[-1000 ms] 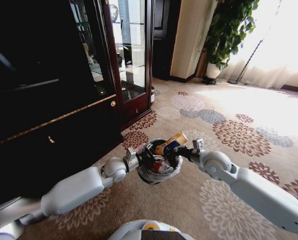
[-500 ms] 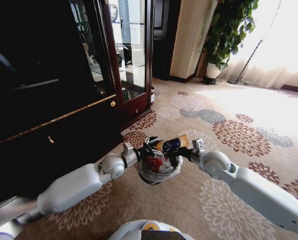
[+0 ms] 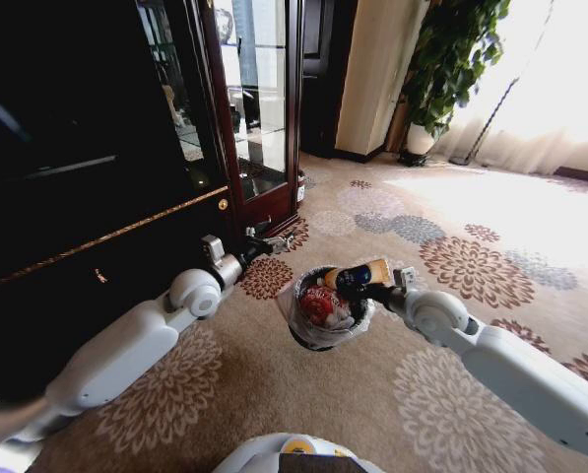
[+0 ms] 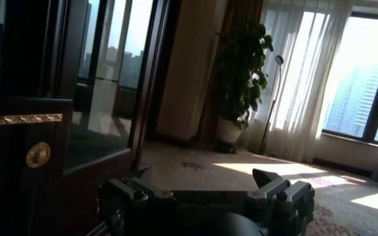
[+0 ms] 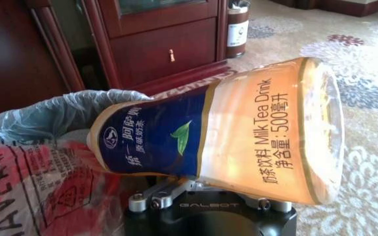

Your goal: Pick up the trash from the ground and place it into the trash bin.

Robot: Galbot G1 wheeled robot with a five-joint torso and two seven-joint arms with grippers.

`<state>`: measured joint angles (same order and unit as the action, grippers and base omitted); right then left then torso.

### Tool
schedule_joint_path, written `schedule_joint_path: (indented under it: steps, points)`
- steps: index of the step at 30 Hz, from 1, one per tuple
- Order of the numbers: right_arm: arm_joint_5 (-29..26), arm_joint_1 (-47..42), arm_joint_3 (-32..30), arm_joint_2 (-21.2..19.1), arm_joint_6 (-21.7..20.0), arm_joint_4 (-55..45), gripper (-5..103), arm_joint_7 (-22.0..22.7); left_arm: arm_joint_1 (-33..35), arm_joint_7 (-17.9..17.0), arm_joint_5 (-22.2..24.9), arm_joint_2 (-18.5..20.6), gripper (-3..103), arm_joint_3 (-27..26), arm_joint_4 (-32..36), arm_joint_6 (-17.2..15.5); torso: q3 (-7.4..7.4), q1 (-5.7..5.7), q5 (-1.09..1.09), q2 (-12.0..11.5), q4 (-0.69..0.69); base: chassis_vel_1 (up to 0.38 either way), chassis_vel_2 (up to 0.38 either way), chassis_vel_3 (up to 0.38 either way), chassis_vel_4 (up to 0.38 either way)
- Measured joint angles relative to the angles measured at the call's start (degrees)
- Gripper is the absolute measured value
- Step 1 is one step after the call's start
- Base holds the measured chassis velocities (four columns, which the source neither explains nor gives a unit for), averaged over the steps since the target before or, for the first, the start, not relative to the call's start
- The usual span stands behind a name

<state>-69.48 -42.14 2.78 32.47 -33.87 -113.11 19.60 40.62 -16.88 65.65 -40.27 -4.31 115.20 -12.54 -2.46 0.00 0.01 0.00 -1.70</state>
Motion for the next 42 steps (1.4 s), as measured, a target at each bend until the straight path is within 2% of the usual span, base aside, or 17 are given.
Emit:
schedule_joint_path:
  steps: [2, 4, 5, 7, 8, 11, 15, 16, 19, 22, 26, 33, 42]
  points:
    - [-1.2, -1.1, -2.2, 0.0, -0.2, 0.2, 1, 1.6, 4.7, -3.3, -3.0, 0.4, 100, -3.2, -0.6, -1.5, -0.01, 0.00, -0.05, 0.0, -0.02, 0.000, 0.000, 0.000, 0.000]
    - [-1.8, -2.3, -3.8, -0.3, -0.3, 0.1, 1, 2.2, 6.3, -3.8, -4.2, 0.5, 100, -4.1, -0.8, -2.1, -0.01, 0.00, -0.05, 0.0, -0.06, 0.000, 0.000, 0.000, 0.000]
    - [-2.4, -4.1, -6.1, -0.7, -0.5, -0.3, 1, 2.8, 7.2, -3.9, -5.1, 0.3, 100, -4.3, -1.1, -3.1, -0.01, 0.00, 0.02, 0.0, -0.07, 0.000, 0.000, 0.000, 0.000]
    - [-3.8, -7.6, -10.5, -1.0, -0.9, -1.0, 1, 4.2, 8.5, -2.7, -6.6, -0.3, 100, -4.2, -1.6, -4.6, -0.01, 0.00, -0.02, 0.0, 0.05, 0.000, 0.000, 0.000, 0.000]
    - [-5.7, -10.6, -14.8, 0.0, -1.6, -1.1, 1, 5.6, 11.1, -1.1, -9.7, -0.9, 100, -4.5, -1.9, -4.7, 0.00, 0.00, 0.02, 0.0, 0.08, 0.000, 0.000, 0.000, 0.000]
    - [-5.7, -12.5, -17.2, 0.5, -1.8, -1.0, 1, 5.6, 12.1, -0.2, -10.2, -0.9, 100, -4.5, -1.8, -4.4, -0.01, 0.00, 0.02, 0.0, 0.00, 0.000, 0.000, 0.000, 0.000]
    - [-3.2, -14.6, -19.4, 0.7, -1.8, -0.5, 1, 4.4, 11.9, 2.2, -11.4, -1.3, 100, -3.3, -2.2, -3.2, 0.00, 0.00, 0.00, 0.0, -0.03, 0.000, 0.000, 0.000, 0.000]
    - [-1.9, -15.1, -20.1, 1.0, -1.9, -0.3, 1, 4.2, 11.6, 3.0, -12.7, -2.0, 100, -2.6, -2.7, -2.4, 0.00, 0.00, 0.01, 0.0, 0.01, 0.000, 0.000, 0.000, 0.000]
    - [0.1, -16.2, -21.1, 1.6, -1.8, -0.7, 1, 3.9, 11.6, 2.4, -13.8, -3.3, 100, -1.8, -2.9, -2.1, -0.01, 0.00, -0.01, 0.0, 0.05, 0.000, 0.000, 0.000, 0.000]
    - [4.3, -18.3, -22.5, 2.2, -0.9, -2.2, 1, 2.8, 12.5, 0.9, -14.7, -4.2, 100, -1.5, -1.8, -3.3, 0.00, 0.00, 0.00, 0.0, -0.01, 0.000, 0.000, 0.000, 0.000]
    - [7.0, -20.9, -25.0, 2.7, -0.5, -3.8, 1, 2.2, 13.4, 0.6, -15.7, -4.3, 100, -1.5, -0.8, -4.8, 0.00, 0.00, -0.02, 0.0, 0.00, 0.000, 0.000, 0.000, 0.000]
    - [8.2, -24.7, -28.5, 3.3, -0.1, -4.7, 1, 1.9, 14.2, 0.0, -16.9, -4.8, 100, -0.9, 0.3, -5.7, 0.00, 0.00, 0.00, 0.0, 0.00, 0.000, 0.000, 0.000, 0.000]
    - [10.2, -32.0, -35.4, 4.2, 0.3, -5.2, 1, -1.3, 12.7, -0.2, -16.8, -5.8, 100, 1.0, -0.3, -6.0, 0.00, 0.00, -0.01, 0.0, 0.02, -0.011, -0.014, -0.011, -0.011]
